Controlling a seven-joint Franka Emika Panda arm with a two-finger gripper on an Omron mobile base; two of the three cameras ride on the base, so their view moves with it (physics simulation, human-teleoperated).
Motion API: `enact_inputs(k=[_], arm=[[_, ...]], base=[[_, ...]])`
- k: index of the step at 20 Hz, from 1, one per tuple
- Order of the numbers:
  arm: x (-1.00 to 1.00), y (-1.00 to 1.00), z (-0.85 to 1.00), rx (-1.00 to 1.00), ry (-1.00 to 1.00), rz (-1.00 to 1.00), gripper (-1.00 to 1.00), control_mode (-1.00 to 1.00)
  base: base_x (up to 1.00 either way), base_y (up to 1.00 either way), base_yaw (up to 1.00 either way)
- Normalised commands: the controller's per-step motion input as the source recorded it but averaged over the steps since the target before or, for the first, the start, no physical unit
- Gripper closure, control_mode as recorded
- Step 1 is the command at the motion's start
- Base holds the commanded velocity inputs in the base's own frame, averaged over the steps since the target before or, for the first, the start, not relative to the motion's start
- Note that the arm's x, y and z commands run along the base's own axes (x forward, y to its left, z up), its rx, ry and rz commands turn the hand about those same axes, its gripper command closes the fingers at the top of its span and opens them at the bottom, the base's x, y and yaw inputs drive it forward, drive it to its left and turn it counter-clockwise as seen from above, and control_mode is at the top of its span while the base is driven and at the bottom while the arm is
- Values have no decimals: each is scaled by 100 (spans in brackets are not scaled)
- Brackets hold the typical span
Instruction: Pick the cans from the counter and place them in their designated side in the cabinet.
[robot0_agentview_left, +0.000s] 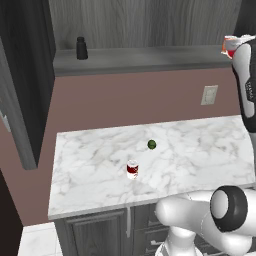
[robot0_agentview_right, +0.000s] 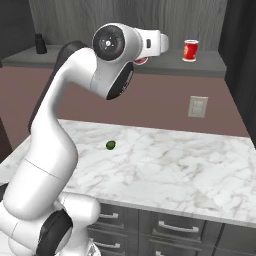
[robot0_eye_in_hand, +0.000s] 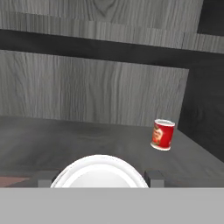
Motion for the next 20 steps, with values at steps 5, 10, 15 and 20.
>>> enact_inputs(k=[5,10,15,20], arm=[[18,-6,0,0,0,-2,100,-100],[17,-8,0,0,2,-2,100,-100],[14,-5,0,0,7,-2,100,-100],[18,-1,0,0,8,-2,100,-100]], base=[[0,0,0],[0,0,0],[0,0,0],[0,0,0]])
